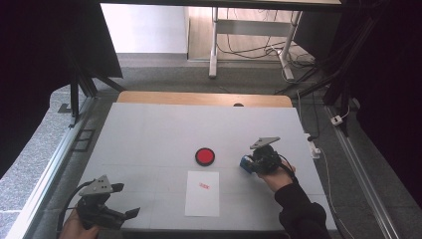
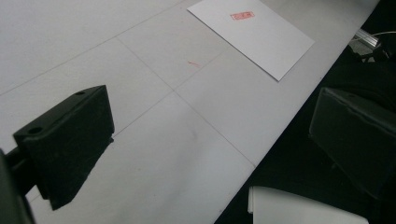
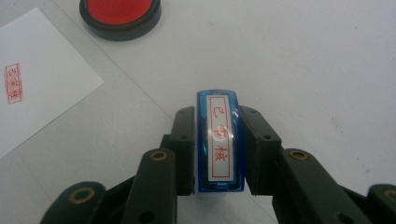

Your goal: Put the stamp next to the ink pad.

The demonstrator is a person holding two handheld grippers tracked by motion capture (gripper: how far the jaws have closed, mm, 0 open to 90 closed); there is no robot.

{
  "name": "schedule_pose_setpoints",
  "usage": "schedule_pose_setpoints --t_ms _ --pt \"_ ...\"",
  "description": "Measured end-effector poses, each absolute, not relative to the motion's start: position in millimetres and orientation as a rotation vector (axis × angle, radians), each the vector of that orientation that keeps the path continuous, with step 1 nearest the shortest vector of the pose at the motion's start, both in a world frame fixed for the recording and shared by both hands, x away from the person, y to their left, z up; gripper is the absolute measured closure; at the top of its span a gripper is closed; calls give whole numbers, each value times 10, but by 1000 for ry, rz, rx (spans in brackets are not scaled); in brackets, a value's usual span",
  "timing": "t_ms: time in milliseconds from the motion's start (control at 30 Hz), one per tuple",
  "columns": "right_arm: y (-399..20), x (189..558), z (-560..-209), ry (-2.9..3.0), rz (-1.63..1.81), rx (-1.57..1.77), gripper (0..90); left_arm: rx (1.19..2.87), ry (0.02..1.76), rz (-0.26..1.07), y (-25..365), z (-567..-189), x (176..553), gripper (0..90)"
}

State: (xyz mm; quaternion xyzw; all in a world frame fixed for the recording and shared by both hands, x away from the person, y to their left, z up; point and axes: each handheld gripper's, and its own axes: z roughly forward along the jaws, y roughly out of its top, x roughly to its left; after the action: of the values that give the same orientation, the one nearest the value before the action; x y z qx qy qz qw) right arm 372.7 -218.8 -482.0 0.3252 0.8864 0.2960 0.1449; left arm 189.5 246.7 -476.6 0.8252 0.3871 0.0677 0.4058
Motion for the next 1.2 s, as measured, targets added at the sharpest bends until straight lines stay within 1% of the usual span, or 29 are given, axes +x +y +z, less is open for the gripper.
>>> schedule_pose_setpoints --t_ms 233,500,800,1200 --pt "-2179 3717 -4796 2541 875 948 643 2082 979 172 2466 -4767 1896 0" --pt "-2179 3681 -4717 2520 918 959 568 2083 979 174 2465 -4766 1895 0" --pt "-2132 3604 -4628 2499 973 956 426 2083 983 174 2463 -4767 1895 0" --pt "-2091 3503 -4581 2471 1055 964 263 2083 991 177 2463 -4768 1898 0"
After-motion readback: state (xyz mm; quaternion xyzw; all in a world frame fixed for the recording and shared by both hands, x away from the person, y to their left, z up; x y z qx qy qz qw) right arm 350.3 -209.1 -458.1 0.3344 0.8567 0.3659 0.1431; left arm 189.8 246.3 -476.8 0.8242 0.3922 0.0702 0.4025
